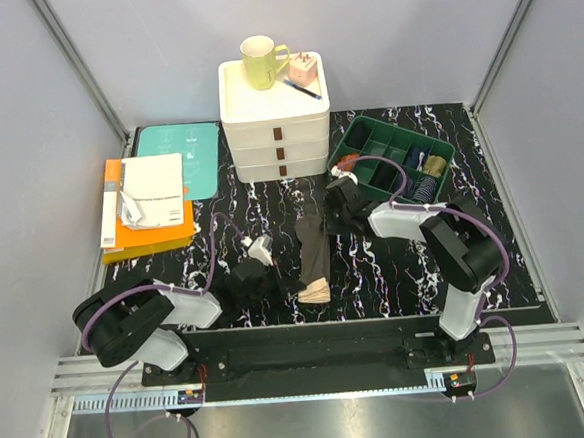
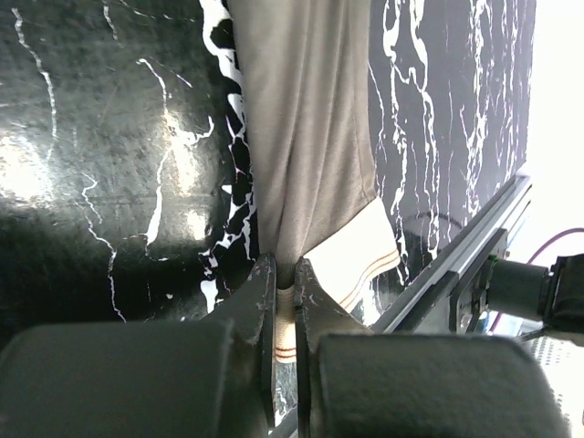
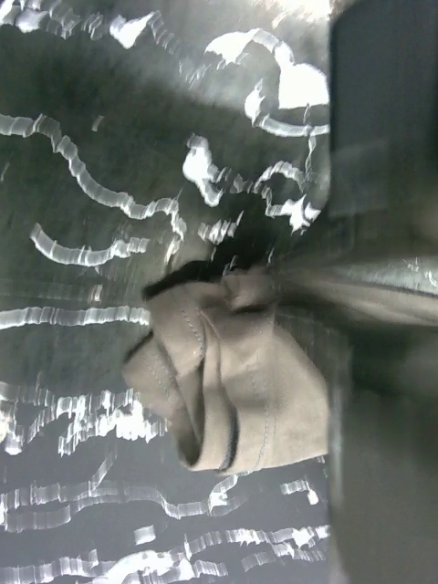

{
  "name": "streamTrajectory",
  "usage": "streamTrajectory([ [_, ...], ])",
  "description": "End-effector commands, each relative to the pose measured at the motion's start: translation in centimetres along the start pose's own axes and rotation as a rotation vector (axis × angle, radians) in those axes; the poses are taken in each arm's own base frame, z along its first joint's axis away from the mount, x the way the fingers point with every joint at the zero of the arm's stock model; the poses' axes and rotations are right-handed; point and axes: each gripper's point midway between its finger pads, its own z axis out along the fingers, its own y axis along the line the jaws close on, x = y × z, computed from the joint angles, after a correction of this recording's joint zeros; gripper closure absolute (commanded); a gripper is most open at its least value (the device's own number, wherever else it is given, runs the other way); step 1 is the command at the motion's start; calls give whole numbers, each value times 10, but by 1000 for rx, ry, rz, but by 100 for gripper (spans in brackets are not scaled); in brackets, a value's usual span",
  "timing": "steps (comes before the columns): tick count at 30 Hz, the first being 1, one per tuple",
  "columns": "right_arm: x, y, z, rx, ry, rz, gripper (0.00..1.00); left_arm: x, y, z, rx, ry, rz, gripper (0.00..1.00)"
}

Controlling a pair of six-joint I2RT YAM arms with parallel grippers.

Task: Roll the underwear
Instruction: Fold the underwear at the center of the board.

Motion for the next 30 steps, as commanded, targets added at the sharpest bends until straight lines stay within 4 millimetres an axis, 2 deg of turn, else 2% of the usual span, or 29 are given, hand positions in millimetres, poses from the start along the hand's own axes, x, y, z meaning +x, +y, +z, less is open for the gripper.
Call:
streamTrajectory([
  [1, -35, -4, 0, -5, -77, -63, 54, 21, 2, -4, 2, 106, 57, 100],
  [3, -31, 2, -15, -35, -37, -67, 42, 24, 15, -3, -76, 125, 35, 100],
  [4, -41, 9, -33, -66, -63, -60, 35, 22, 15, -2, -90, 119, 26, 100],
  [6, -29, 8, -51, -81, -34, -40, 27, 22, 16, 0, -100, 115, -12, 100],
  [7, -38, 13, -70, -107, -74, -11, 25, 21, 14, 1, -99, 112, -18, 100],
  [8, -19, 12, -77, -139, -24, 8, 25, 22, 16, 3, -107, 116, -24, 100],
  [10, -11, 19, -98, -193, -20, 80, 30, 21, 11, 6, -96, 118, -28, 100],
  [11, 14, 16, -100, -214, 45, 106, 33, 21, 12, 7, -98, 120, -36, 100],
  [13, 32, 22, -111, -258, 93, 172, 40, 22, 12, 8, -100, 123, -44, 100],
  [14, 52, 20, -112, -266, 141, 191, 42, 23, 13, 8, -107, 126, -48, 100],
  [16, 70, 31, -122, -295, 172, 222, 42, 23, 13, 8, -107, 124, -49, 100],
  [17, 83, 27, -123, -282, 191, 235, 42, 22, 14, 8, -108, 122, -52, 100],
  [20, 104, 34, -131, -298, 233, 268, 44, 22, 13, 8, -106, 122, -54, 100],
  [26, 122, 51, -139, -338, 279, 309, 45, 23, 12, 9, -104, 121, -54, 100],
  [30, 133, 50, -134, -323, 312, 319, 46, 24, 12, 9, -103, 119, -54, 100],
])
